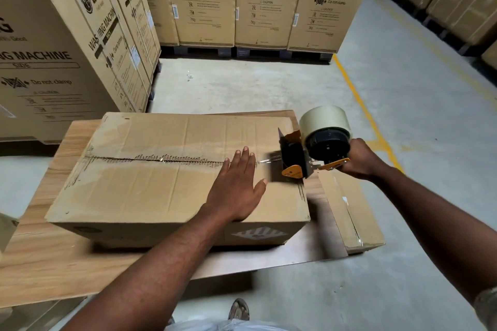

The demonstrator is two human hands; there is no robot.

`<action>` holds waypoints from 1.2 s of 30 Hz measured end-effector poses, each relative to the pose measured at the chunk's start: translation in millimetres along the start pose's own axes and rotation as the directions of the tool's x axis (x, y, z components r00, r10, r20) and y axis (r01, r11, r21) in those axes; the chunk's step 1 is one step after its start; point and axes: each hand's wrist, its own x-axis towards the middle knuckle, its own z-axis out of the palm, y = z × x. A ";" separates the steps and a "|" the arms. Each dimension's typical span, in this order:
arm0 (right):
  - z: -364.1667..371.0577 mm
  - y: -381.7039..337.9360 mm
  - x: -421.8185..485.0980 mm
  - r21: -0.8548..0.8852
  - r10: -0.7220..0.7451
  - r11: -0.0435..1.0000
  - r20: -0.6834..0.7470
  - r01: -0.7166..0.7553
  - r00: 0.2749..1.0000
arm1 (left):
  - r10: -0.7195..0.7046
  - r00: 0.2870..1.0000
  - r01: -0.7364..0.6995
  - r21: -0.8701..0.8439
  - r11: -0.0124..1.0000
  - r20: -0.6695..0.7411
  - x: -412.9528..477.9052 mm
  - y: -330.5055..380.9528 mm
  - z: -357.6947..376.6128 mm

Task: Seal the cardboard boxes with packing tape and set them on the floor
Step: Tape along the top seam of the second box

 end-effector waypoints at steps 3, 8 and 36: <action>-6.7 15.2 -2.9 -0.059 0.001 0.998 0.009 0.000 1.000 | -0.009 1.000 0.009 -0.001 1.000 0.008 2.2 3.2 -0.9; -2.8 10.2 -7.5 -0.038 -0.042 0.998 -0.012 0.042 0.999 | -0.013 1.000 0.012 0.057 0.998 0.012 10.2 29.4 1.6; -7.6 34.8 -1.3 -0.223 0.067 0.974 0.174 -0.027 0.982 | 0.174 0.984 -0.175 0.041 0.984 0.029 33.0 50.7 11.9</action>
